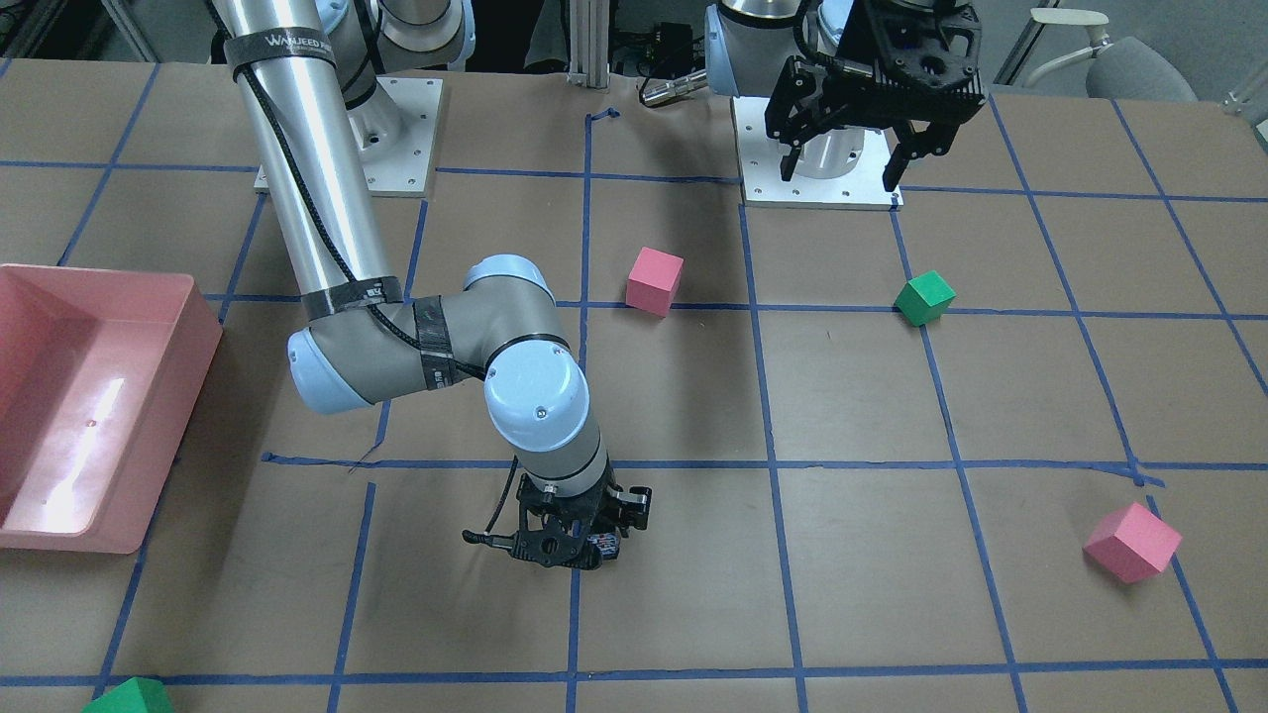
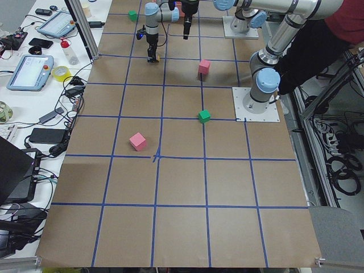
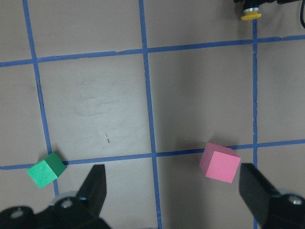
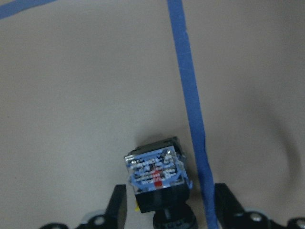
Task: Align button upright
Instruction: 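Lower the button onto the table, open the right gripper and raise it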
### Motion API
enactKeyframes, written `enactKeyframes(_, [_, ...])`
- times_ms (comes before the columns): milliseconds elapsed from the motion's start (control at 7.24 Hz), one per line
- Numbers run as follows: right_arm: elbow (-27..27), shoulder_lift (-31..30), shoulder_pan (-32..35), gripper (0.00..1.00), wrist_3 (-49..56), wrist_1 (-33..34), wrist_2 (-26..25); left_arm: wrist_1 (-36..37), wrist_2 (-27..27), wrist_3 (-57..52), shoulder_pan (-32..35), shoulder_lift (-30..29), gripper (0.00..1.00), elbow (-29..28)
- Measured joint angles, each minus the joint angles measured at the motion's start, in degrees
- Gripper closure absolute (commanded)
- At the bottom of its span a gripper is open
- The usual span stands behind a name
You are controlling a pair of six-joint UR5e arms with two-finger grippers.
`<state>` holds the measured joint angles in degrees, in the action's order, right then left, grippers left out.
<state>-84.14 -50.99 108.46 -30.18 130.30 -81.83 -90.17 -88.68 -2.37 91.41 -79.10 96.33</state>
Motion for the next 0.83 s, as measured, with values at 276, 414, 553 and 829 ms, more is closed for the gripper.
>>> enactKeyframes(276, [-0.35, -5.51, -0.12, 0.00, 0.10, -3.69, -0.65, 0.00, 0.00, 0.00, 0.00, 0.00, 0.00, 0.00])
enactKeyframes(414, [-0.61, -9.03, -0.37, 0.00, 0.17, -6.81, -1.63, 0.00, 0.00, 0.00, 0.00, 0.00, 0.00, 0.00])
enactKeyframes(553, [-0.88, -12.18, -0.87, 0.00, 0.83, -10.56, -3.98, 0.00, 0.00, 0.00, 0.00, 0.00, 0.00, 0.00])
enactKeyframes(829, [-1.24, -17.22, -4.01, 0.00, 5.81, -18.57, -7.65, 0.00, 0.00, 0.00, 0.00, 0.00, 0.00, 0.00])
